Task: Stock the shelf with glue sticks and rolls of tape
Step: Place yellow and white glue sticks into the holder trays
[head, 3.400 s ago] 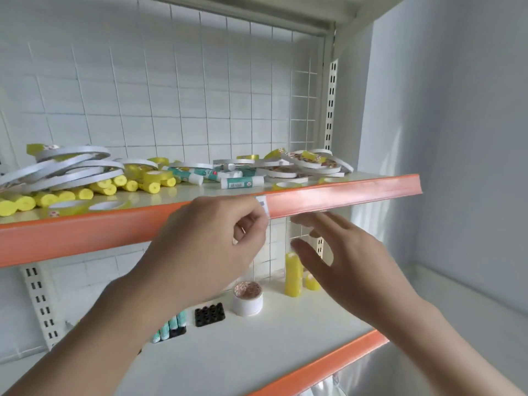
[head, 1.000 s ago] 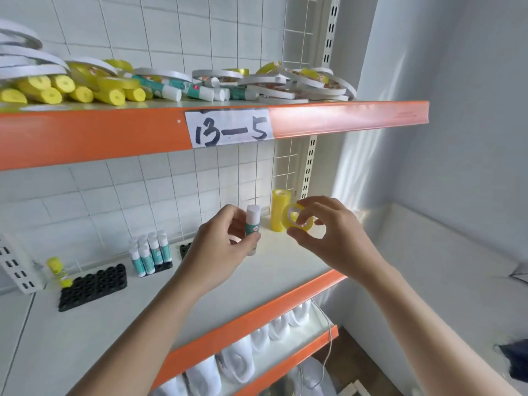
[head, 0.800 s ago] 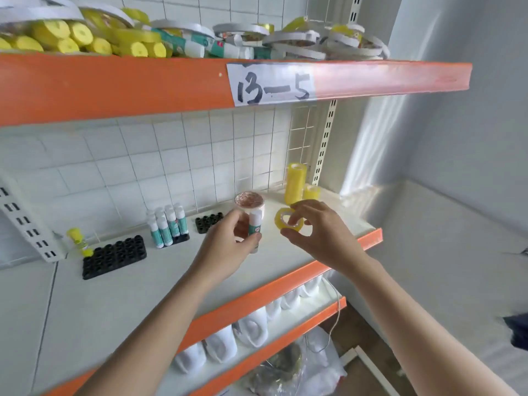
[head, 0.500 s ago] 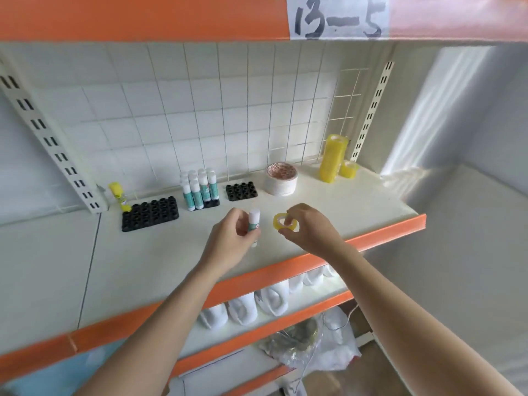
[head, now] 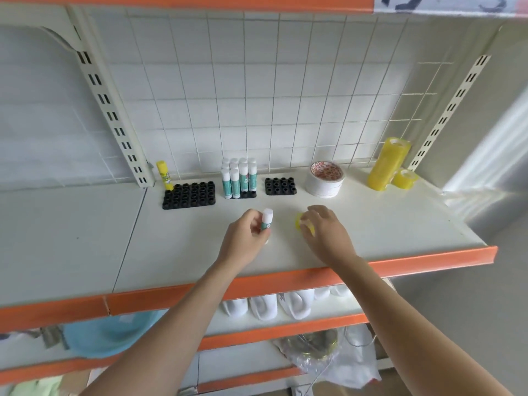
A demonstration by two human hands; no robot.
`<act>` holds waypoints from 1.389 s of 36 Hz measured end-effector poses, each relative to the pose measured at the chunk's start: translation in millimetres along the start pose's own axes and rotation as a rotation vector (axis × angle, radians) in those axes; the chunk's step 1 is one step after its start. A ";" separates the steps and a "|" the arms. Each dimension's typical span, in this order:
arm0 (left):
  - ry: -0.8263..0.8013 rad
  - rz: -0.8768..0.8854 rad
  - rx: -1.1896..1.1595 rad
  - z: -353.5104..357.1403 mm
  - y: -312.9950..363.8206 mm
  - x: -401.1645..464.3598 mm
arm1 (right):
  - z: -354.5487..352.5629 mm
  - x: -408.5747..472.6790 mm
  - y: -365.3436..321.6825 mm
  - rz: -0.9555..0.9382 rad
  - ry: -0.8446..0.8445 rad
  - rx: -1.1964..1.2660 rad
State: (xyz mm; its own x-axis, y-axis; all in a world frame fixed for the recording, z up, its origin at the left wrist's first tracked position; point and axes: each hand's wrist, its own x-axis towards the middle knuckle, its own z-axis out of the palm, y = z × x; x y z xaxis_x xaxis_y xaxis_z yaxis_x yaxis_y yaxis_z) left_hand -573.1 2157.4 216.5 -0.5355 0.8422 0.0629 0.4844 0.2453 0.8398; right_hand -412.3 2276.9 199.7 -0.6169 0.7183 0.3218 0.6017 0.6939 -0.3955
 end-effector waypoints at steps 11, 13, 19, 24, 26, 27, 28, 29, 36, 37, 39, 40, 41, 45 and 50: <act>-0.038 0.040 0.052 -3.6 -12.6 2.0 | 5.4 8.5 -54.3 -0.184 0.056 0.371; -0.035 0.074 0.080 -6.1 -12.5 1.6 | 7.4 8.9 -59.0 -0.210 0.049 0.372; -0.075 0.191 0.213 -12.4 -19.1 5.4 | 12.8 7.7 -65.3 -0.238 0.030 0.374; -0.054 0.298 0.543 -27.7 -41.4 14.2 | 15.0 17.4 -71.8 -0.120 0.067 0.375; -0.027 0.309 0.650 -35.0 -51.9 17.7 | 16.6 23.5 -74.1 -0.069 0.070 0.391; -0.002 0.316 0.697 -37.8 -56.6 19.2 | 17.8 27.1 -75.0 -0.056 0.068 0.400; 0.030 0.318 0.734 -39.5 -62.0 20.8 | 19.1 30.8 -76.1 -0.050 0.066 0.407; 0.054 0.319 0.758 -40.7 -66.4 21.5 | 21.0 34.7 -77.3 -0.047 0.064 0.415; 0.155 0.375 0.741 -37.1 -83.9 19.3 | 35.0 69.0 -87.9 -0.032 0.096 0.391; 0.153 0.375 0.742 -36.3 -84.0 19.5 | 36.3 74.6 -89.4 -0.021 0.105 0.393; 0.158 0.376 0.747 -35.2 -84.3 20.3 | 38.0 85.0 -92.5 0.008 0.121 0.398; 0.161 0.377 0.747 -35.1 -84.1 20.3 | 38.8 89.8 -93.7 0.021 0.121 0.395; 0.164 0.377 0.748 -35.1 -84.0 20.1 | 39.6 94.4 -94.8 0.032 0.118 0.391; 0.161 0.372 0.747 -35.2 -84.5 20.1 | 46.0 107.3 -97.5 0.041 0.083 0.358; 0.170 0.368 0.753 -35.0 -82.9 20.7 | 50.9 111.2 -97.7 0.028 0.082 0.326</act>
State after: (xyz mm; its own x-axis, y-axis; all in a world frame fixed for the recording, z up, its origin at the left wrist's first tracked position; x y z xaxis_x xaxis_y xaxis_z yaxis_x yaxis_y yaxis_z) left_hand -648.6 2137.6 167.2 -0.3212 0.8619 0.3922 0.9461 0.2745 0.1716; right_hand -565.5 2286.4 230.3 -0.5517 0.7477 0.3695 0.4157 0.6306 -0.6553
